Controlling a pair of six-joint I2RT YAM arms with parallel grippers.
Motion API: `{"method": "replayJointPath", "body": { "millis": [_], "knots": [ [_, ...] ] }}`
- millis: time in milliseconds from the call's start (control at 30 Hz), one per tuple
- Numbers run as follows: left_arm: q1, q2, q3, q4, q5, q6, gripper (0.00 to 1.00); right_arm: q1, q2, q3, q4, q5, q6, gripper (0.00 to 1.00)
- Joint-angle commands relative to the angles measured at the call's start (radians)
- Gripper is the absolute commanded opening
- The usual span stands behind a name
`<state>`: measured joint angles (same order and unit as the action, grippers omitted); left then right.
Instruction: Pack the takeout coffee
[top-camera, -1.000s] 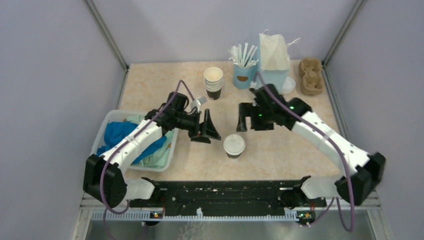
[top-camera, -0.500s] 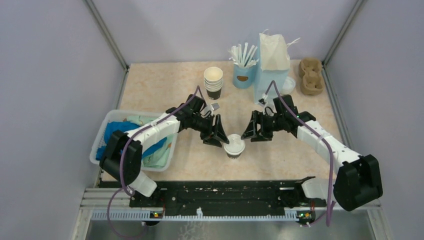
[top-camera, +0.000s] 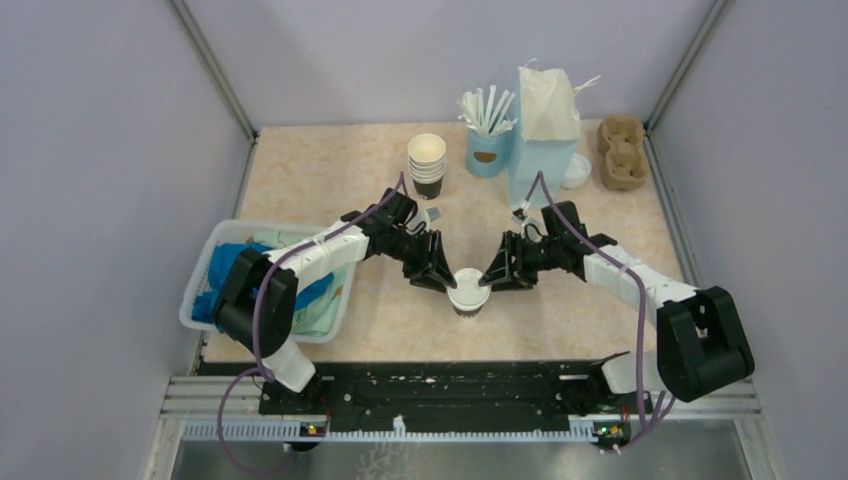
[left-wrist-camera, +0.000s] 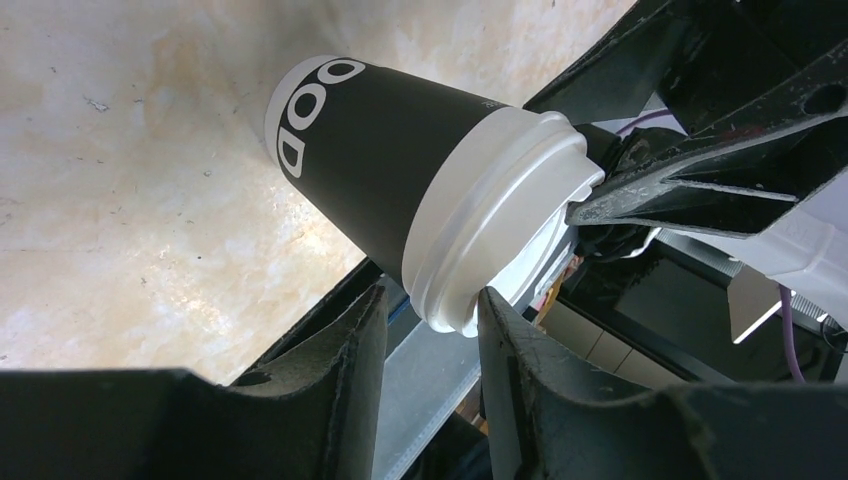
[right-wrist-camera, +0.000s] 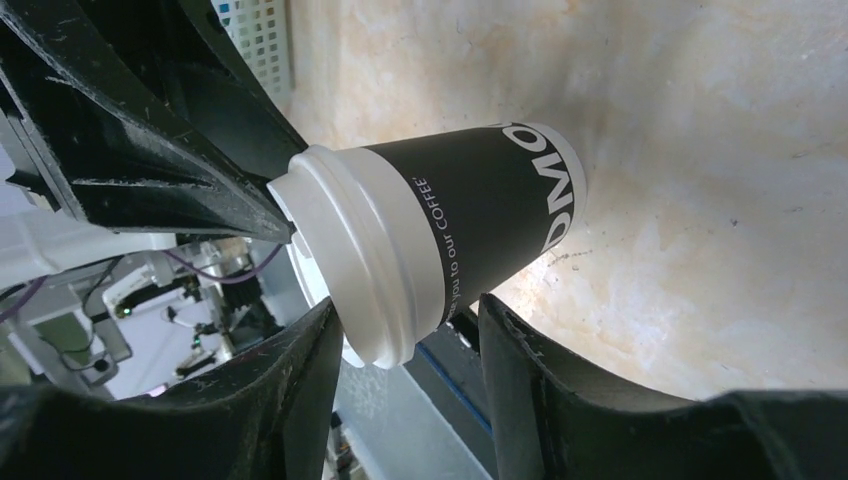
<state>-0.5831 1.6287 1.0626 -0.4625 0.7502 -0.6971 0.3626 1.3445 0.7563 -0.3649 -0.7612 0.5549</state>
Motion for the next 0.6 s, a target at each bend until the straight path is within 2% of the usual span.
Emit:
{"method": "replayJointPath", "body": {
  "millis": [0,133,233,333,567],
  "knots": [
    [-0.004,0.020,0.005,-0.017,-0.056,0.037,0.43,-0.022,0.019,-0.058,0.089,0.049,0.056,0.50],
    [-0.003,0.028,0.005,-0.028,-0.068,0.047,0.42,-0.033,-0.061,-0.025,0.039,0.007,0.055,0.60],
    [-0.004,0.031,0.018,-0.043,-0.078,0.056,0.42,-0.117,-0.144,-0.054,0.069,-0.079,0.089,0.68],
    [-0.003,0.032,0.022,-0.044,-0.075,0.056,0.42,-0.186,-0.177,-0.125,0.114,-0.154,0.110,0.67],
    [-0.004,0.027,0.033,-0.051,-0.052,0.057,0.42,-0.164,-0.104,-0.100,0.097,-0.195,0.041,0.58]
  ]
}}
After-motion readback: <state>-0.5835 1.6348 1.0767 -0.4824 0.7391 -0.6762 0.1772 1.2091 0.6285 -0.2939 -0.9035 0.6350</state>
